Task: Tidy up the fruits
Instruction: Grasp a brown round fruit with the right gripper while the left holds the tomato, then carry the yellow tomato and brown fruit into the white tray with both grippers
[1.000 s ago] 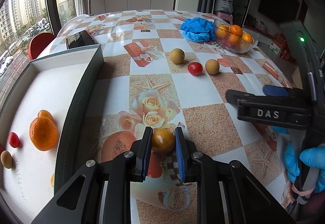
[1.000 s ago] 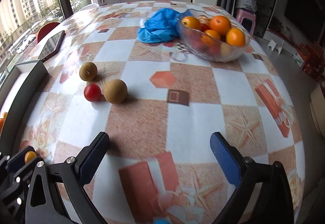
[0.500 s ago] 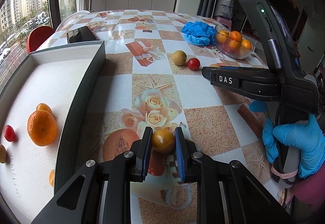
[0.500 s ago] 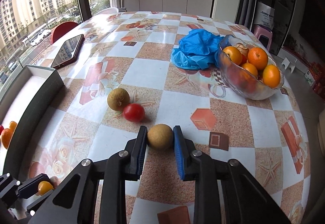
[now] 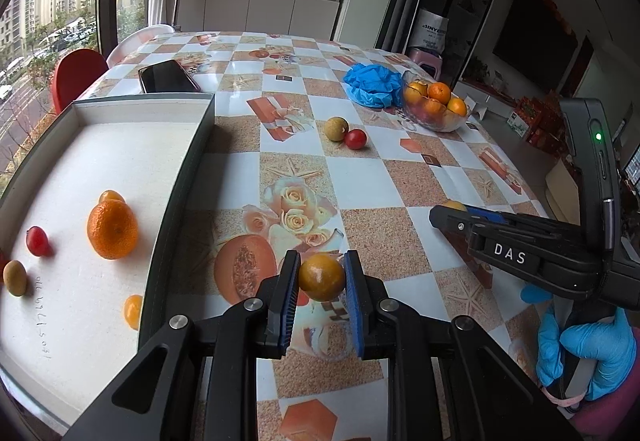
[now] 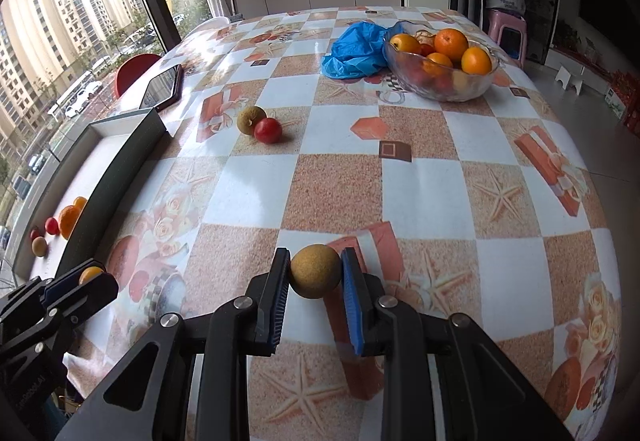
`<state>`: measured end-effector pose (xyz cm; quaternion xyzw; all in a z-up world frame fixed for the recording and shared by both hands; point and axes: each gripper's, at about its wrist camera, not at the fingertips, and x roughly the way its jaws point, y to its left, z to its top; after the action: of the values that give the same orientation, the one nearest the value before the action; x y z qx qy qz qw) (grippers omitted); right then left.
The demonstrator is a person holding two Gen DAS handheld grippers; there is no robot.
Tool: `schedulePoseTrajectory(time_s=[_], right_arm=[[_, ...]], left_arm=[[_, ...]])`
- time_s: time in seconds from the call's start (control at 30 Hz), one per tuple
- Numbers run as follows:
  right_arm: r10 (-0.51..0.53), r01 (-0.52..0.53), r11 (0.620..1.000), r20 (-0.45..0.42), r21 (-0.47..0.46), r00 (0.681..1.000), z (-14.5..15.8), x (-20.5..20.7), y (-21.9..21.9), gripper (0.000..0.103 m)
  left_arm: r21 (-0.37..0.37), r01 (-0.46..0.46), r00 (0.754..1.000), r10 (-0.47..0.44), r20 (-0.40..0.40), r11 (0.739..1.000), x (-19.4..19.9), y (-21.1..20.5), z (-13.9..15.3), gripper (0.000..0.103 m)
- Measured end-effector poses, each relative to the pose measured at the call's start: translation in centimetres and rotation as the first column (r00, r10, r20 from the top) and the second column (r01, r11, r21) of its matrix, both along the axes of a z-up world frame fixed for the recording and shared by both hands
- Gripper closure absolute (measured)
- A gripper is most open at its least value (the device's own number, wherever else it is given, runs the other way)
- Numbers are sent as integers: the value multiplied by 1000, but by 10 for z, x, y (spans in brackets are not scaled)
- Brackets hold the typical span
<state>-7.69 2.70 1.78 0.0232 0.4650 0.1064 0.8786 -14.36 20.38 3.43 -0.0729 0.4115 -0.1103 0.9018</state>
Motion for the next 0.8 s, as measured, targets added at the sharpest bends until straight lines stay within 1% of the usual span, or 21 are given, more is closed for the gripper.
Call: schedulePoseTrajectory(time_s=[0.13, 0.27, 0.37, 0.5, 0.73, 0.8], right_arm=[[-4, 5, 999, -17, 36, 1000, 2, -11, 1, 75], [27, -26, 998, -11, 60, 1000, 11, -18, 18, 75], [77, -76, 995, -1, 64, 997, 19, -21, 43, 75], [155, -155, 986, 9, 69, 988, 28, -23, 84, 75], [279, -279, 956, 10, 94, 960, 36, -23, 158, 75], [308, -308, 947, 10, 94, 951, 35, -24, 177, 75]], left_arm=[[0, -18, 999, 18, 29, 1000, -12, 11, 11, 80], [-5, -58, 996, 59, 61, 998, -20, 31, 24, 80], [4, -100, 992, 100, 76, 995, -23, 51, 29, 80], [24, -167, 983, 164, 82, 986, -24, 82, 28, 80], [58, -282, 959, 279, 57, 958, -23, 136, 14, 80], [55, -306, 952, 304, 41, 950, -22, 148, 9, 80]])
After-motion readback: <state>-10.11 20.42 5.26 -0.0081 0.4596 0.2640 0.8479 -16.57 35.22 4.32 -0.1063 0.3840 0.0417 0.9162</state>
